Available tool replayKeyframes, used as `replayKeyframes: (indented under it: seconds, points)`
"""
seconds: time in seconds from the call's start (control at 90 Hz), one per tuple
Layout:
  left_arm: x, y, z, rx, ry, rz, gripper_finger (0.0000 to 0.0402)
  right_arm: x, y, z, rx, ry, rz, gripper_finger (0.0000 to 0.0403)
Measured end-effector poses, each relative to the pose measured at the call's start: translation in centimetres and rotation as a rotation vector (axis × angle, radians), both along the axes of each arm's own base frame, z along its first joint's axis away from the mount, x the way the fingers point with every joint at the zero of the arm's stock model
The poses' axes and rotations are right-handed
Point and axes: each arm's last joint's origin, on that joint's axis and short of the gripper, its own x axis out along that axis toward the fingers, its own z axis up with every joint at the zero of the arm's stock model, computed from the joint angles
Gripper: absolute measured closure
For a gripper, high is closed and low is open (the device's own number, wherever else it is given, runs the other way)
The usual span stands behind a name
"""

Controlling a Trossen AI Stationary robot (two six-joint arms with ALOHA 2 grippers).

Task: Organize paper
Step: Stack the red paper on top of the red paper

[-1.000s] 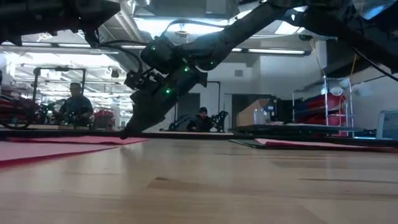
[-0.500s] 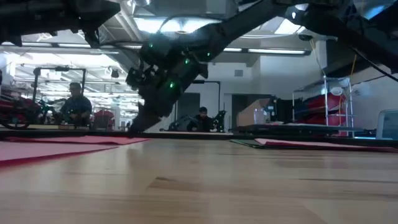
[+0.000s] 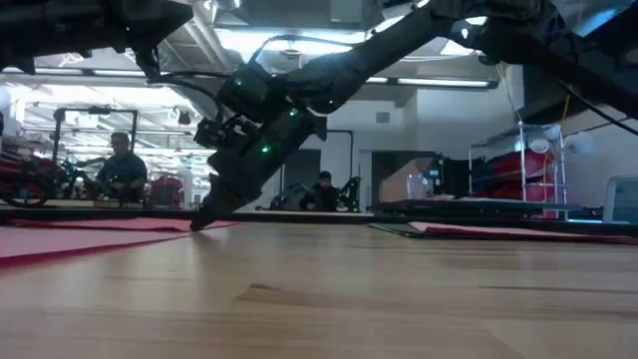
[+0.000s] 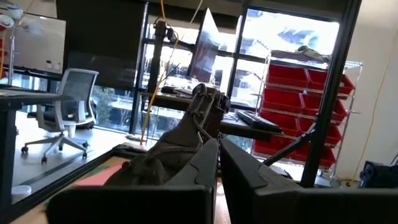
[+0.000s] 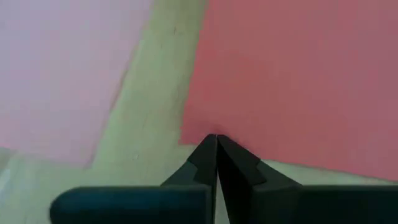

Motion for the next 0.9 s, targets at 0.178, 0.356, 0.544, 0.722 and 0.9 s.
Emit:
replayKeyframes:
  seconds: [0.178, 0.356, 0.544, 0.722, 0.9]
  points:
    - [0.0, 0.0, 0.0, 0.0, 0.0, 0.0, 0.0402, 0.0, -0.3, 0.0, -0.002, -0.005, -0.02, 0.0403]
    - [0.0, 0.0, 0.0, -0.002, 0.0, 0.0, 0.0402, 0.1, -0.4, 0.1, -0.009, -0.013, -0.027, 0.0403]
    - [0.0, 0.0, 0.0, -0.002, 0.0, 0.0, 0.0402, 0.1, -0.4, 0.2, -0.009, -0.021, -0.027, 0.0403]
    - [0.0, 0.0, 0.0, -0.003, -0.002, -0.001, 0.0402, 0.3, -0.4, 0.4, -0.012, -0.052, -0.025, 0.0403]
    - [0.0, 0.0, 0.0, -0.003, -0.004, 0.0, 0.0402, -0.2, -0.1, 1.4, 0.032, -0.021, 0.025, 0.0403]
